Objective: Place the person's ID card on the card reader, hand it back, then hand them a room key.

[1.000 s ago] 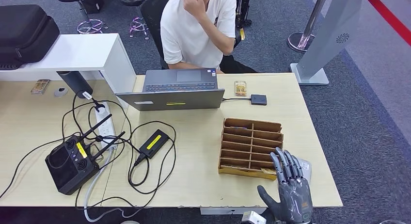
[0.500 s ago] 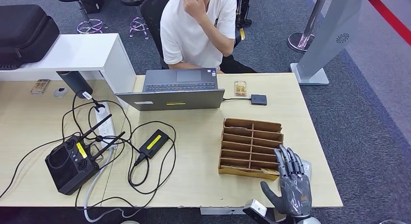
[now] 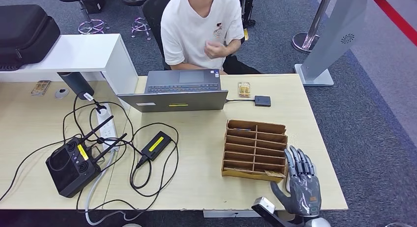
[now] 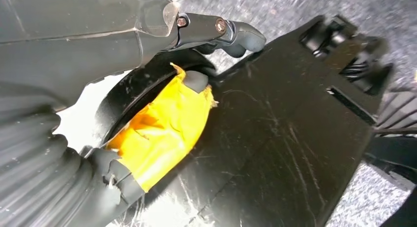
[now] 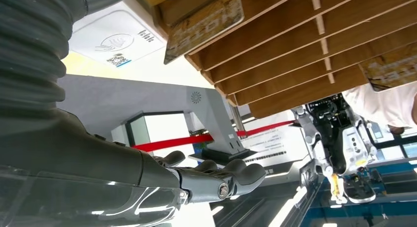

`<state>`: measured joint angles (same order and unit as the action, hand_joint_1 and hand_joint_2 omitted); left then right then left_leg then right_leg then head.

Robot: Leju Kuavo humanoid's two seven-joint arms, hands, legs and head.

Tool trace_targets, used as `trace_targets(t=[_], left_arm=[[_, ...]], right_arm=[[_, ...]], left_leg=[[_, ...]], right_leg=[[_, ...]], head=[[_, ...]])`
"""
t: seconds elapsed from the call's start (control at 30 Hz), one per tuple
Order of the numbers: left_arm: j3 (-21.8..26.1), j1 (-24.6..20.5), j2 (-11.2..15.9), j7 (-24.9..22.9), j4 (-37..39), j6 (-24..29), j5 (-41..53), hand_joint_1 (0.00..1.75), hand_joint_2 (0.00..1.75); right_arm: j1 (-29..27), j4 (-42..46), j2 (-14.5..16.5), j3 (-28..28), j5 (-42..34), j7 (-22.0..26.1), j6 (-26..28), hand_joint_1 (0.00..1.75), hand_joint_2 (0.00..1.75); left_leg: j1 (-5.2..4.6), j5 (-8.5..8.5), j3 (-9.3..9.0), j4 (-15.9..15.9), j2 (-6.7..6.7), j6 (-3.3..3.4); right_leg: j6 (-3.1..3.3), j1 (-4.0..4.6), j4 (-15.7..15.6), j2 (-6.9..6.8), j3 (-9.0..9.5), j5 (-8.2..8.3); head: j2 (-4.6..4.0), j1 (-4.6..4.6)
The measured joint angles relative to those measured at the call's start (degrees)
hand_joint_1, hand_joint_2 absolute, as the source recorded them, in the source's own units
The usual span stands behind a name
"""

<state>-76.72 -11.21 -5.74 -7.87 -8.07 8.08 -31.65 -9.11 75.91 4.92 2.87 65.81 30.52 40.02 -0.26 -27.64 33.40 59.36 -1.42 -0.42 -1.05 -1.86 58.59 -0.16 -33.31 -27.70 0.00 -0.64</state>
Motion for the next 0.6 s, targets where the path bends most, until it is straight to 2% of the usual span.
trace_targets(t=[0.6], left_arm=[[-1.51,-0.17,-0.36,0.79,0.00,0.14,-0.36,0.00,1.75]], right_arm=[[1.30,-3.41,0.85,-3.52,0.18,1.26,0.00,0.00,1.75]], left_leg=[[0.00,0.00,0.01,0.00,0.01,0.00]], right_leg=[[0.00,0.00,0.00,0.01,-0.01,0.00]], head=[[0.00,0.01]])
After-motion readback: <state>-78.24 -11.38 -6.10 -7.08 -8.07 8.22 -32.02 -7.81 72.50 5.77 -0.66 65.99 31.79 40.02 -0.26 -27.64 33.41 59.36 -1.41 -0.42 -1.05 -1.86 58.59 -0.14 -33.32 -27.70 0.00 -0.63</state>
